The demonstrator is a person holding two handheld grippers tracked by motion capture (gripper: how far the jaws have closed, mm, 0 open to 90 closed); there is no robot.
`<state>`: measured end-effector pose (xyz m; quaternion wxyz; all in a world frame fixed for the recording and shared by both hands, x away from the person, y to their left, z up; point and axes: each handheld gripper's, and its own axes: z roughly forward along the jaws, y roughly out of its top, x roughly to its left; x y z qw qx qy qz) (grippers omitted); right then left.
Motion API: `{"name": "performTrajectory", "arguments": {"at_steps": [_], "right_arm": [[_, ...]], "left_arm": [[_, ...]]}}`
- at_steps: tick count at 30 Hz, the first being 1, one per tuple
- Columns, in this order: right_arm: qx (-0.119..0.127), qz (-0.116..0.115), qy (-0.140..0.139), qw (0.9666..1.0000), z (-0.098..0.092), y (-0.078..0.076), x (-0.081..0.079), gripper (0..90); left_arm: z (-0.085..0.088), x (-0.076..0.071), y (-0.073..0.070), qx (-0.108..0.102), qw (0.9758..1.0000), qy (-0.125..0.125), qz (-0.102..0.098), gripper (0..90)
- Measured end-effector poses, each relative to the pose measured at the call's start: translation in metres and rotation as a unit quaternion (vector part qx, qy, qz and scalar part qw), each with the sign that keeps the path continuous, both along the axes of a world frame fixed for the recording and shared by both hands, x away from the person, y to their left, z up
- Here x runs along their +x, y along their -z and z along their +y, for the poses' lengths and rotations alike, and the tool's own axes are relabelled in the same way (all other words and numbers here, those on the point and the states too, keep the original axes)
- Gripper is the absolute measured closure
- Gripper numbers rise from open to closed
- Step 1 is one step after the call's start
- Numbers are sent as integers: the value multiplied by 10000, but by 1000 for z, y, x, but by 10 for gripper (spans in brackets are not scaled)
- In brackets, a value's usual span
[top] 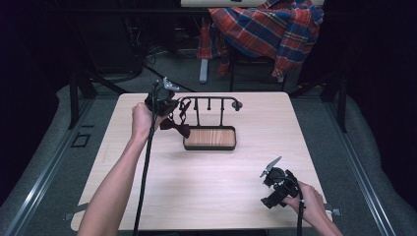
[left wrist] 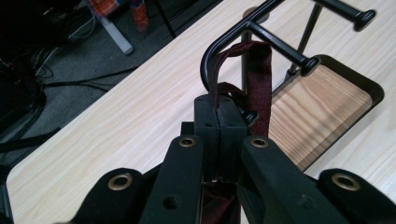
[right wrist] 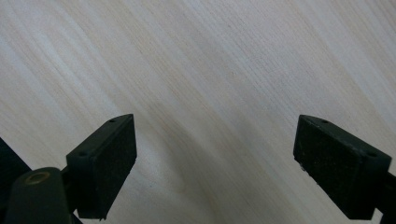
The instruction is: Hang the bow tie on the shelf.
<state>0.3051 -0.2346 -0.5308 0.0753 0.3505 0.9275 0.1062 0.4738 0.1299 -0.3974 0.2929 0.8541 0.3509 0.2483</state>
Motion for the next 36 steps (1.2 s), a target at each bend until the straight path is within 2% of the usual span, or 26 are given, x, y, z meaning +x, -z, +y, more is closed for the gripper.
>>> {"name": "performTrajectory", "arguments": {"at_steps": [9,14,17,26,27,29,31,36], "right_arm": [[5,47,-39,10000,-1,0,1,130],[52,69,-34,10000,0,1,1,130],[-14,30,-35,10000,-1,1,1,130],[32,78,-32,10000,-3,3,2,130],[-60,67,-47,9999,-3,1,0,129],[140,39,29,9999,-4,3,-1,130],[15,44,-4,10000,-4,1,-2,129],[10,50,10,10000,-4,1,-3,130]], "left_arm": [[5,8,8,66,9998,-187,60,891],[3,10,12,-6,9996,-242,146,890],[2,12,14,-21,9995,-283,160,890],[5,15,23,-62,9994,-270,207,888],[6,14,25,-75,9994,-270,193,887],[7,13,28,-94,9994,-283,198,886],[8,12,29,-92,9993,-275,223,879],[9,13,36,-57,9991,-271,319,848]]}}
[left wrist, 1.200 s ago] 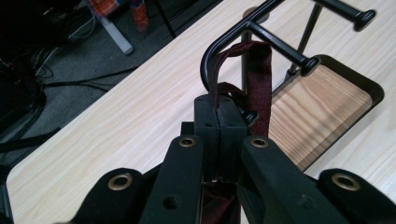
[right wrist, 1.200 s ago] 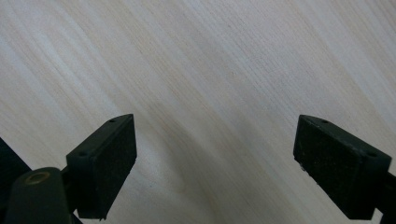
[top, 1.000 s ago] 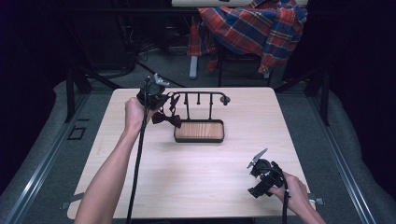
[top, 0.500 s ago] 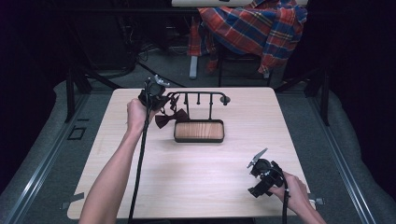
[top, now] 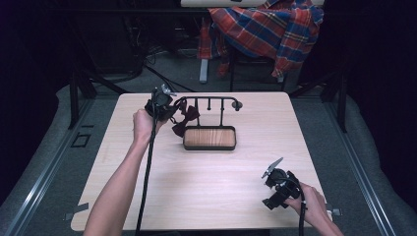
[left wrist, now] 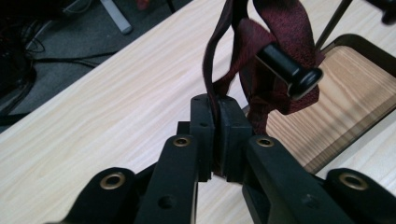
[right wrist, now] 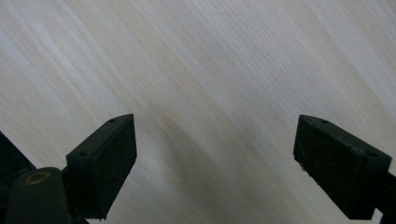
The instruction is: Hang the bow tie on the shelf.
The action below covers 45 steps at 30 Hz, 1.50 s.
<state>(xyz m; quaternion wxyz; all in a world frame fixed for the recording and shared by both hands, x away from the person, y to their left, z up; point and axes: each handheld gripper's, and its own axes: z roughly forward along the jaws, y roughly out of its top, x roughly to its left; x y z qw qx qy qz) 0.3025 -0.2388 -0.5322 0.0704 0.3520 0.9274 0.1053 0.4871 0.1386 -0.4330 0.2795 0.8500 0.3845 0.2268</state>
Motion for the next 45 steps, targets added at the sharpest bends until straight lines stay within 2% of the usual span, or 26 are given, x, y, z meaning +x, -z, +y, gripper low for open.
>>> {"name": "performTrajectory", "arguments": {"at_steps": [6,11,12,13,14,22,23,24,27,28,31,33,38,39,40,41,43,45], "right_arm": [[-34,-6,-17,10000,-3,-1,-4,129],[82,-52,97,9999,-6,-2,-8,129],[40,-37,73,10000,-5,-2,-8,129],[99,-44,84,9999,-5,-2,-9,129],[-7,-24,41,10000,-4,-3,-8,129],[36,-48,39,10000,-4,-3,-7,129],[111,-77,87,9999,-3,-2,-7,129],[54,-74,66,9999,-3,-3,-6,129],[22,-55,72,10000,-3,-4,-6,129],[80,-83,94,9999,-3,-3,-6,129],[17,-113,65,9999,-2,-5,-6,129],[13,-115,72,9999,-2,-5,-6,129],[22,-110,74,9999,-2,-5,-6,128],[22,-110,74,9999,-2,-5,-6,128],[26,-110,73,9999,-2,-5,-6,128],[26,-110,73,9999,-2,-5,-6,128],[45,-80,63,9999,-2,-4,-6,128],[-3,-63,65,10000,-2,-5,-6,128]], "left_arm": [[-1,-2,4,-88,9999,-47,18,771],[-1,-5,0,-26,9999,-113,-46,613],[0,-6,-2,-30,9998,-180,-83,573],[1,-8,-3,-33,9997,-214,-119,533],[2,-9,-5,-23,9997,-216,-124,502],[11,-22,-12,-115,9998,-138,-88,307],[13,-24,-13,-145,9997,-156,-97,285],[15,-27,-14,-204,9995,-192,-116,265],[19,-33,-16,-248,9994,-193,-135,219],[21,-35,-17,-251,9994,-213,-140,205],[24,-43,-19,-280,9987,-340,-240,170],[25,-45,-18,-307,9987,-351,-227,152],[31,-65,-13,-299,9988,-357,-166,113],[31,-65,-13,-299,9988,-357,-166,112],[33,-72,-11,-312,9988,-356,-135,102],[33,-72,-11,-312,9988,-356,-135,97],[36,-82,-8,-274,9988,-384,-125,81],[37,-85,-7,-250,9987,-432,-141,54]]}}
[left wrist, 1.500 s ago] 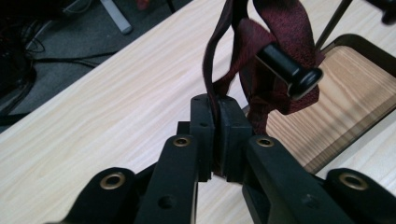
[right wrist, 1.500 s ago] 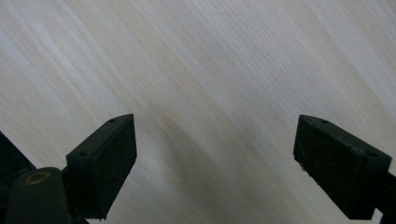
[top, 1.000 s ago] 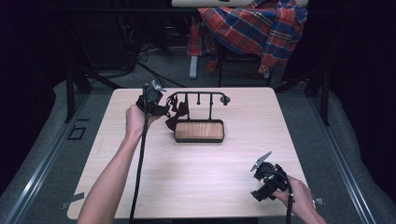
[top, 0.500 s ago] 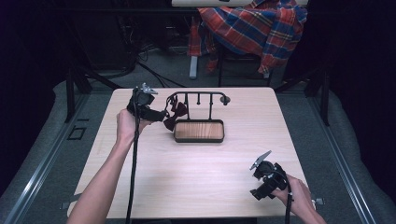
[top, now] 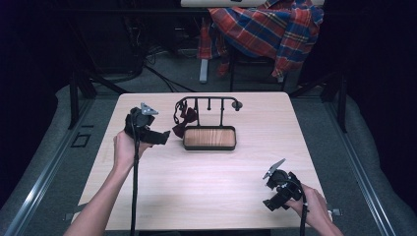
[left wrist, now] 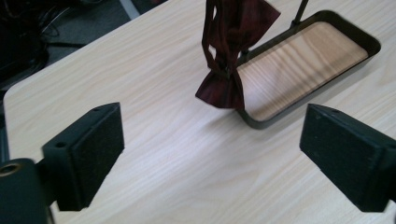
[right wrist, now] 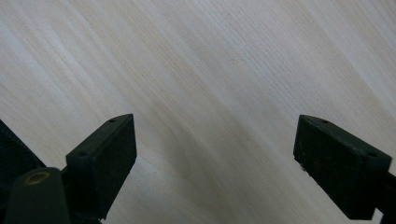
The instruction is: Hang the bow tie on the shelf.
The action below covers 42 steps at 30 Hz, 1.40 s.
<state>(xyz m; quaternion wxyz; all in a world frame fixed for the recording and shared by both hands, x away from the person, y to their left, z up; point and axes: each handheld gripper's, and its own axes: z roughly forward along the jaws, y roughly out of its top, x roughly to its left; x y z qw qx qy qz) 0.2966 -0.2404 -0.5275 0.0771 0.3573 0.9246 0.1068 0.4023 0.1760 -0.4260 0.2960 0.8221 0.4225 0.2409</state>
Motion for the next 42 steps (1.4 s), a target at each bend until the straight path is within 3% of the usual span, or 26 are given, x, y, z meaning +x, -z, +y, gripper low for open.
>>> {"name": "performTrajectory", "arguments": {"at_steps": [7,16,18,21,27,30,36,39,42], "right_arm": [[34,0,15,10000,1,1,0,128],[3,-7,3,10000,1,1,0,128],[-108,-15,-27,9999,1,0,0,128],[-13,-16,0,10000,2,1,-1,128],[-54,-9,-14,10000,1,1,-1,128],[-76,-19,-17,10000,1,0,-1,127],[-74,-7,-22,10000,2,0,-2,127],[-75,-5,-26,10000,2,0,-2,127],[-82,1,-33,10000,2,0,-2,128]], "left_arm": [[12,-24,6,54,9999,-154,54,2],[25,-52,19,227,9995,-108,187,0],[26,-59,21,287,9994,-88,198,0],[28,-68,24,331,9992,-55,216,0],[30,-83,35,447,9986,-72,259,0],[30,-91,41,511,9982,-16,321,0],[32,-113,59,631,9959,411,495,0],[32,-120,64,646,9954,457,543,0],[33,-126,71,701,9935,486,752,0]]}}
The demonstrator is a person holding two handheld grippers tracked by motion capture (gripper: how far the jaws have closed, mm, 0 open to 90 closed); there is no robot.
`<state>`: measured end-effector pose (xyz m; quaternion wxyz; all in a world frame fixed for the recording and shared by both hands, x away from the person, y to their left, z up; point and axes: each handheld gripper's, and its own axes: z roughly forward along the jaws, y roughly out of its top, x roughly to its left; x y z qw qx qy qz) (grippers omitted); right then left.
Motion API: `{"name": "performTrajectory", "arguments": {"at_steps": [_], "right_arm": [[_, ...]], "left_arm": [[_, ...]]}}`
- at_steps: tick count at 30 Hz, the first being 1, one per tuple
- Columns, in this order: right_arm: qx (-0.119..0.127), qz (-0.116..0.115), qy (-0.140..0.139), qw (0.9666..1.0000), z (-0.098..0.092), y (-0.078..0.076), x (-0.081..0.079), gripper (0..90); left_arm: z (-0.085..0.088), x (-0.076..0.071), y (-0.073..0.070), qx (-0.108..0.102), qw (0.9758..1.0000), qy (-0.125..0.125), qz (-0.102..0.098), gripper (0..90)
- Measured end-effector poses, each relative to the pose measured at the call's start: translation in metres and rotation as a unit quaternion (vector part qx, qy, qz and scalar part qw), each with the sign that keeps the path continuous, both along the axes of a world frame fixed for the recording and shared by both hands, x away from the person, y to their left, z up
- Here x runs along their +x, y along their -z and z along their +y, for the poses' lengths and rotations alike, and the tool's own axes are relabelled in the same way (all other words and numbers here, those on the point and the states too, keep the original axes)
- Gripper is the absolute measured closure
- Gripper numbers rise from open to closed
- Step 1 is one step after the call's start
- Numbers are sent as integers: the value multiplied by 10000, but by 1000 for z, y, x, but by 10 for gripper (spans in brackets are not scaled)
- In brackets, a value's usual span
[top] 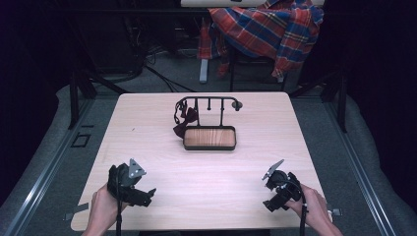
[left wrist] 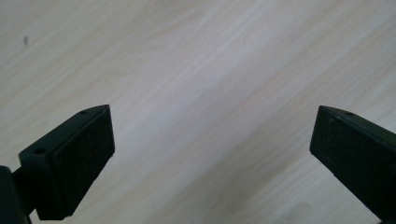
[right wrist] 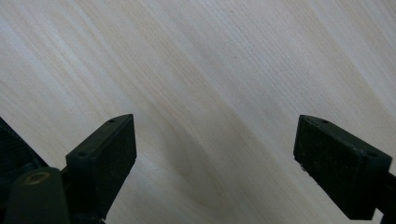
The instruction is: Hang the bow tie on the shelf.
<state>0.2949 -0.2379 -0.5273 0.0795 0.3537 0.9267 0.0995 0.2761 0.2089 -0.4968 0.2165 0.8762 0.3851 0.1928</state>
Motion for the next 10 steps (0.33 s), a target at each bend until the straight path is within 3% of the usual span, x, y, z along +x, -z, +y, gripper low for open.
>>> {"name": "performTrajectory", "arguments": {"at_steps": [2,3,5,10], "right_arm": [[90,-23,20,10000,1,1,-1,128],[-64,-34,-37,10000,2,-1,0,128],[83,-51,13,10000,2,1,-1,129],[6,-13,-61,10000,3,1,0,129]], "left_arm": [[1,0,5,108,9999,-32,109,0],[1,1,6,116,9998,-48,121,0],[2,3,6,117,9999,-77,92,0],[7,14,10,59,9999,-146,26,0]]}}
